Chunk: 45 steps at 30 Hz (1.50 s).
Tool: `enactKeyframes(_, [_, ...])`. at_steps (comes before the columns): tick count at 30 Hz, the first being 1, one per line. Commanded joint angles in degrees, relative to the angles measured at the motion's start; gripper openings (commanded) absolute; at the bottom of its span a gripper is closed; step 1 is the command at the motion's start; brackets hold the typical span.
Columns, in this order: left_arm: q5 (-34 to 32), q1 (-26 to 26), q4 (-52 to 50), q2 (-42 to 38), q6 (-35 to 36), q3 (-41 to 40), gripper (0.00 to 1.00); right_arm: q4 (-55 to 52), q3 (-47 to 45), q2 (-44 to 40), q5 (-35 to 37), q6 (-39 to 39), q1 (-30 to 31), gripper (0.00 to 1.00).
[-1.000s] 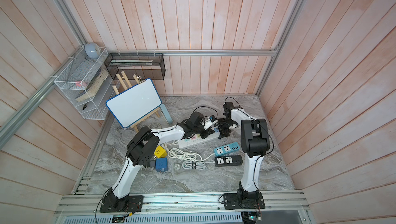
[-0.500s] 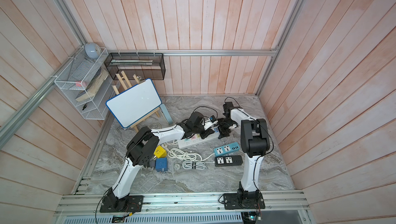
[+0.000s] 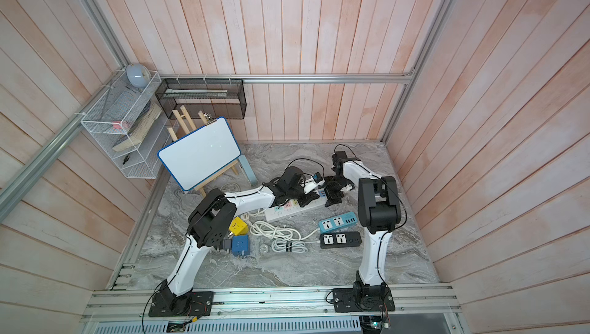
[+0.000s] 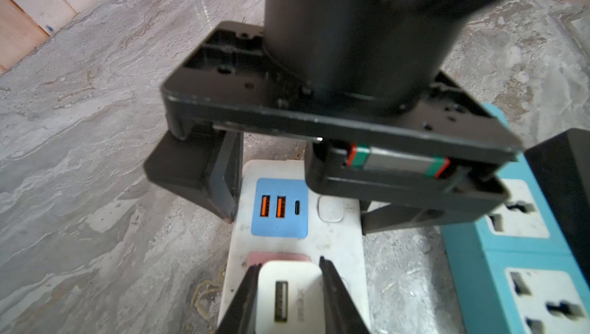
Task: Pull the plug off the socket
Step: Remove the plug from the socket, then place the plug at the center of the board.
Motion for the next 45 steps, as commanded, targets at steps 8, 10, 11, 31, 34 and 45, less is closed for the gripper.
enactKeyframes(8, [0.33, 0.63, 2.09, -5.33, 0.78, 2.37, 0.0, -1.86, -0.93, 5.36, 4.03, 0.61, 1.13, 0.0])
enactKeyframes(10, [0.33, 0.58, 2.2, -5.72, 0.72, 2.4, 0.0, -1.9, -0.75, 5.42, 4.07, 0.61, 1.13, 0.0])
enactKeyframes(11, [0.38, 0.62, 2.29, -5.9, 0.61, 2.36, 0.0, -1.82, -0.77, 5.46, 4.05, 0.61, 1.13, 0.0])
enactKeyframes(31, [-3.91, 1.46, -1.23, -16.28, -8.67, 0.39, 0.0, -0.22, 1.03, 4.56, 5.19, 0.61, -4.9, 0.0])
enactKeyframes(34, [-6.41, 1.42, -5.71, -19.02, -12.69, -0.07, 0.0, -0.23, 0.99, 4.58, 5.1, 0.61, -5.96, 0.0])
enactKeyframes(45, [-8.78, 3.28, -32.12, -29.65, -29.51, -3.66, 0.0, 2.73, 1.32, 5.46, 3.53, 0.19, -7.61, 0.39])
